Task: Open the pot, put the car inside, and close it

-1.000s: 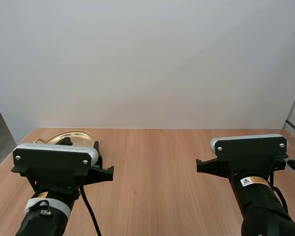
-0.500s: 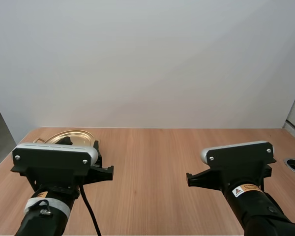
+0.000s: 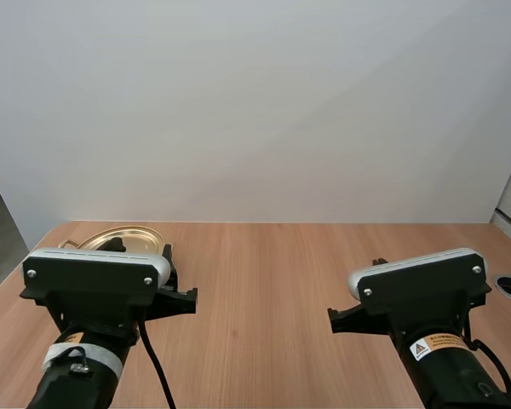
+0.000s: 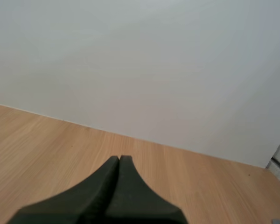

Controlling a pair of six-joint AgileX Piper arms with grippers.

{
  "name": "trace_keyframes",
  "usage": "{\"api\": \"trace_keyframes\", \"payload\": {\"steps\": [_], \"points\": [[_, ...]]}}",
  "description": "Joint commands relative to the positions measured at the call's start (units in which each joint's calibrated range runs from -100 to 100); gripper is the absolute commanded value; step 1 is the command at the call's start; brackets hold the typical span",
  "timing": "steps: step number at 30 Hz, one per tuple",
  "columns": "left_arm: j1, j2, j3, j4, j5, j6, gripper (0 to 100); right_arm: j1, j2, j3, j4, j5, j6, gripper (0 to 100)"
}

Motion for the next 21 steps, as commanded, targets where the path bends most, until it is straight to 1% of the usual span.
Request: {"api": "trace_keyframes", "payload": {"steps": [1, 4, 6, 8, 11, 13, 16, 21], "points": [[-0.02, 0.0, 0.0, 0.0, -0.1, 0.0, 100, 0.0, 0.0, 0.0, 0.0, -0.1, 0.0, 0], [-0.02, 0.0, 0.0, 0.0, -0.1, 0.0, 100, 0.0, 0.0, 0.0, 0.0, 0.4, 0.3, 0], [-0.02, 0.0, 0.0, 0.0, -0.1, 0.0, 100, 0.0, -0.7, 0.0, -0.7, 1.1, 1.8, 0], [-0.02, 0.0, 0.0, 0.0, -0.1, 0.0, 100, 0.0, -0.7, 0.0, -5.0, 1.8, 6.8, 0], [-0.02, 0.0, 0.0, 0.0, -0.1, 0.0, 100, 0.0, -0.7, 0.0, -13.5, 4.3, 17.2, 0], [-0.02, 0.0, 0.0, 0.0, -0.1, 0.0, 100, 0.0, -0.7, 0.0, -16.6, 6.0, 21.9, 0], [-0.02, 0.0, 0.0, 0.0, -0.1, 0.0, 100, 0.0, -0.7, 0.0, -16.4, 10.8, 23.3, 0], [-0.02, 0.0, 0.0, 0.0, -0.1, 0.0, 100, 0.0, -0.7, 0.0, -15.9, 20.6, 23.3, 0]]}}
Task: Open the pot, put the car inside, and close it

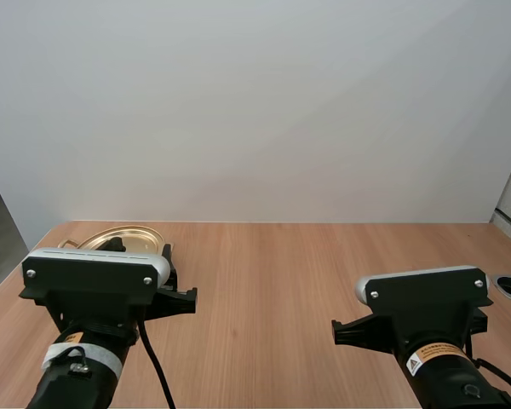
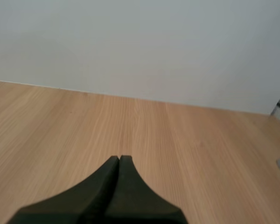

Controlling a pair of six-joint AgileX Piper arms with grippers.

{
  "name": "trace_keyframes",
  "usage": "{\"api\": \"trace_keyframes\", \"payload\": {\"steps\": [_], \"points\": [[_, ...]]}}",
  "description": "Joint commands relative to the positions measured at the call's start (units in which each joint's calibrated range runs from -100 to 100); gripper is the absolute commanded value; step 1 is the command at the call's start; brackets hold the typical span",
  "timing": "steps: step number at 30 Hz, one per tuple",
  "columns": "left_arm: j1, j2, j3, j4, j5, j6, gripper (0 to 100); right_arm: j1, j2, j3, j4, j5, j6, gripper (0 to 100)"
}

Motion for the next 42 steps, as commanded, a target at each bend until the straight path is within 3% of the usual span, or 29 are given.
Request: {"api": "trace_keyframes", "payload": {"steps": [1, 34, 35, 37, 39, 41, 42], "points": [[-0.02, 0.0, 0.0, 0.0, -0.1, 0.0, 100, 0.0, 0.0, 0.0, 0.6, 3.5, 2.4, 0], [-0.02, 0.2, 0.0, 0.2, -0.1, 0.0, 100, 0.0, 0.0, 0.0, 0.7, 3.5, 2.7, 0], [-0.02, 0.2, 0.0, -0.1, -0.3, 0.0, 95, 0.0, 0.0, 0.0, 0.7, 3.5, 2.7, 0], [-0.02, 0.2, 0.0, -0.1, -0.7, -0.1, 72, 0.0, 0.0, 0.0, 0.7, 3.5, 2.7, 0], [-0.02, 0.2, 0.0, -0.1, -0.7, -0.1, 42, 0.0, 0.0, 0.0, 0.7, 3.5, 2.7, 0], [-0.02, 0.2, 0.0, -0.1, -0.7, -0.1, 2, 0.0, 0.0, 0.0, 0.7, 3.5, 2.7, 0], [-0.02, 0.2, 0.0, 0.1, -0.7, 0.0, 0, 0.0, 0.0, 0.0, 0.7, 3.5, 2.7, 0]]}}
